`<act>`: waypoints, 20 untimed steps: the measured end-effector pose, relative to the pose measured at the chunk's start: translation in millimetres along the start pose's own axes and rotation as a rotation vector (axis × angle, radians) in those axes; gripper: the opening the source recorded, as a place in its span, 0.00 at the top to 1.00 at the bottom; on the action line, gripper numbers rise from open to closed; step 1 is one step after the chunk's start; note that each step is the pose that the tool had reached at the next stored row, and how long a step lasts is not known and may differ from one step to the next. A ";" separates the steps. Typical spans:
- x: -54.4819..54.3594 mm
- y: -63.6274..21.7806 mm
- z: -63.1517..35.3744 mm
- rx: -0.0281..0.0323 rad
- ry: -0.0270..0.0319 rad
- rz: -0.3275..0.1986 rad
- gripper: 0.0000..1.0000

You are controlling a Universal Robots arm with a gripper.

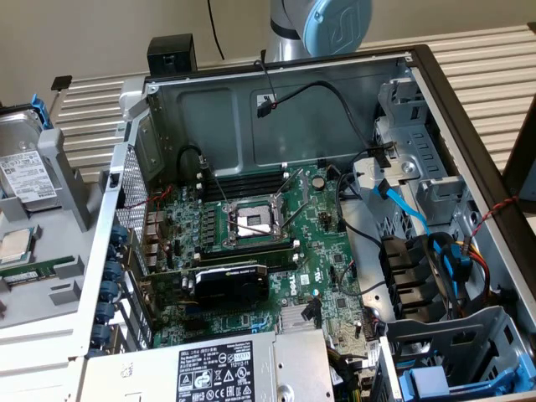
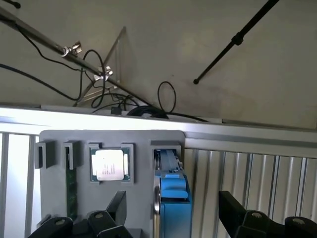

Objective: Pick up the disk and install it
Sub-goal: 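Pick up the disk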

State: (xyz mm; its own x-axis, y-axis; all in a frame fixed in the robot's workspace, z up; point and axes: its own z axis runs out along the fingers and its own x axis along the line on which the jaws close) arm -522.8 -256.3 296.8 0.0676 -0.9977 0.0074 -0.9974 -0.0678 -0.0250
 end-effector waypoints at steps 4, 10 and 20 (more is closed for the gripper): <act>0.0 1.5 2.8 -0.0021 -0.0030 -0.009 0.17; 0.1 2.1 7.0 -0.0058 -0.0070 -0.032 0.33; 0.5 2.3 11.2 -0.0204 -0.0110 -0.057 0.33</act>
State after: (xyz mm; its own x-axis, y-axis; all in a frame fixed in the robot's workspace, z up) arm -524.8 -257.0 285.5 0.1244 -0.9922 -0.0027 -0.9922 -0.1244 -0.0045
